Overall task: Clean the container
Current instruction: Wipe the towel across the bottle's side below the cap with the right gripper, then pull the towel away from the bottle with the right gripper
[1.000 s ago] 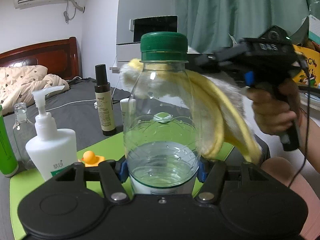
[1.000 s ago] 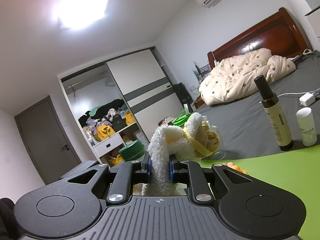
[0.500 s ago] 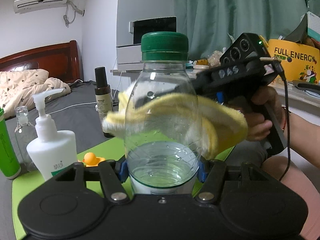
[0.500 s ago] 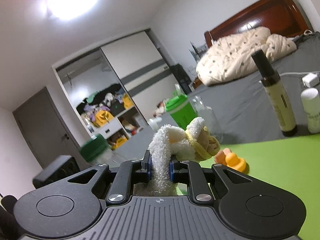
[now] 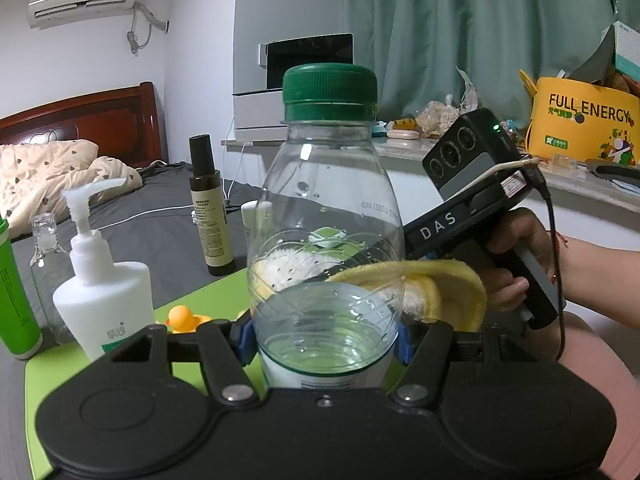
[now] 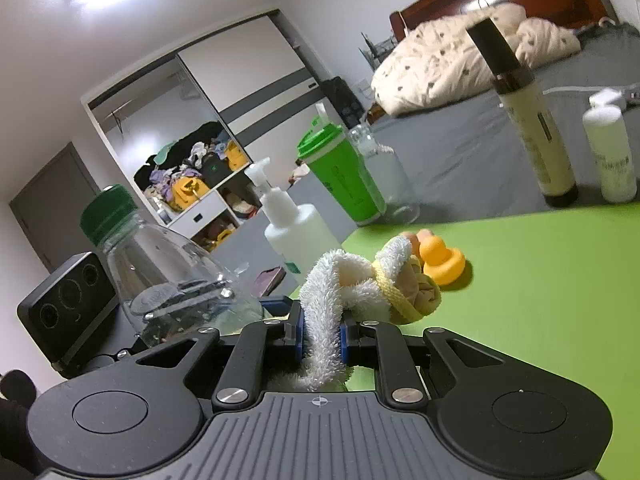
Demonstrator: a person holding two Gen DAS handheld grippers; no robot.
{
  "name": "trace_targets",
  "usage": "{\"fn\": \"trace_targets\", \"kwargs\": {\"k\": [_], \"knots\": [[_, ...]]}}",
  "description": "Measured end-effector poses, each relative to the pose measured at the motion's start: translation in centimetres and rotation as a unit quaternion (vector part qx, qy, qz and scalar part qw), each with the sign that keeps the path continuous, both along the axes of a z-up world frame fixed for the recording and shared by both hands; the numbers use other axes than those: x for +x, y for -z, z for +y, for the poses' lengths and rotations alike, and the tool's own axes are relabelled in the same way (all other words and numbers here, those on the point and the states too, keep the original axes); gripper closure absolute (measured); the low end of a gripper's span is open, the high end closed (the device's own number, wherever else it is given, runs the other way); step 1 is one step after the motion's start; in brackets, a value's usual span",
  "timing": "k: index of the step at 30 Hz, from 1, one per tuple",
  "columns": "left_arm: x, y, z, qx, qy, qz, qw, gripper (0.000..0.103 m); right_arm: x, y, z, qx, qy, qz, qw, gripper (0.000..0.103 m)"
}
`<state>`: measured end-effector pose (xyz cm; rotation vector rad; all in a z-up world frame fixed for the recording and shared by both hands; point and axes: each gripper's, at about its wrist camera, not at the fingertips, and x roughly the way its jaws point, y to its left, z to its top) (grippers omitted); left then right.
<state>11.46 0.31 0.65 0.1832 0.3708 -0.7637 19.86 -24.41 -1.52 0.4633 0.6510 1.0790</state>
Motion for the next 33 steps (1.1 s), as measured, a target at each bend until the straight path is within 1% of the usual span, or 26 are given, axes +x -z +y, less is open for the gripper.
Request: {"fn": "trace_targets", "kwargs": {"k": [7,11,20,33], "knots": [[0.0,0.0,0.1,0.001,-0.001,-0.001,1.0000,0.043,1.3,2.0,-0.2,-0.005,-0.015,0.031,0.999,0.087],[0.0,0.0,0.1,-0.001,-0.005,0.001,1.0000,0.043,1.9,2.7,-0.4,0.000,-0.016,0.049,0.999,0.087],[0.0,0.0,0.1,-0.005,-0.011,0.002,0.9999,0.043,1.8,4.2,-0.2,-0.050,-0.004,0.049,0.998,0.087],[-0.4,0.2,0.1,-0.012,-0.025,0.001,0.9996,0.043,-1.2,5.8,-0.4,-0.070,0.028,0.056,0.996,0.087]]}}
